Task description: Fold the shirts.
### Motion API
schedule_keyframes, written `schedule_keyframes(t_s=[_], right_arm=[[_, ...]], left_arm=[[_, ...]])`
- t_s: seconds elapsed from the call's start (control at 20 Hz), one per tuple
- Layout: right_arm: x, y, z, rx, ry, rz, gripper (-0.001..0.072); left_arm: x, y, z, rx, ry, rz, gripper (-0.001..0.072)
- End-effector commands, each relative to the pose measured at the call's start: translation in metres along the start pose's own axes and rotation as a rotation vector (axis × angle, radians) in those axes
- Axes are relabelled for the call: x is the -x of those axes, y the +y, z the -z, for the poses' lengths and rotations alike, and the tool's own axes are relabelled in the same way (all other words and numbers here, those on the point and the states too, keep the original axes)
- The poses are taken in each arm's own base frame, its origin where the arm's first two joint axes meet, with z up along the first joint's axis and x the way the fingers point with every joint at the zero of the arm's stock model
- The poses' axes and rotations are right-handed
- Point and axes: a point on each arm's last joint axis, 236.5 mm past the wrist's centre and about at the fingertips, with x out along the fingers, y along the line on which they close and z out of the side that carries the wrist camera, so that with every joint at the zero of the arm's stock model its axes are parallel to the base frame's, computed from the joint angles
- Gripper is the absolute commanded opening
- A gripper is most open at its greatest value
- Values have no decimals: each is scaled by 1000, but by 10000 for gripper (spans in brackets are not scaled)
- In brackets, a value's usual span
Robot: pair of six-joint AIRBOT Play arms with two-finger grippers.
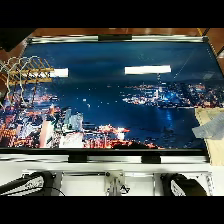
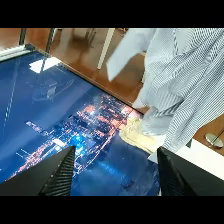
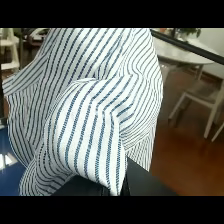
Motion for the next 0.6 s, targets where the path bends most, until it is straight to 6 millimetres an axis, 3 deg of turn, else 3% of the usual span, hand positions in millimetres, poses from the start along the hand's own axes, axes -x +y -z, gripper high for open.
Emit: schedule_keyframes(t_s=[0.0, 0.25, 0.55], right_arm=[[-28, -14, 9, 5, 22, 92, 79], [-56, -46, 12, 38, 11, 212, 79], [-58, -109, -5, -45, -101, 366, 79]], left_arm=[[0, 4, 5, 3, 22, -19, 608], [1, 16, 17, 35, 69, -67, 608], [2, 19, 21, 80, 87, -83, 608]])
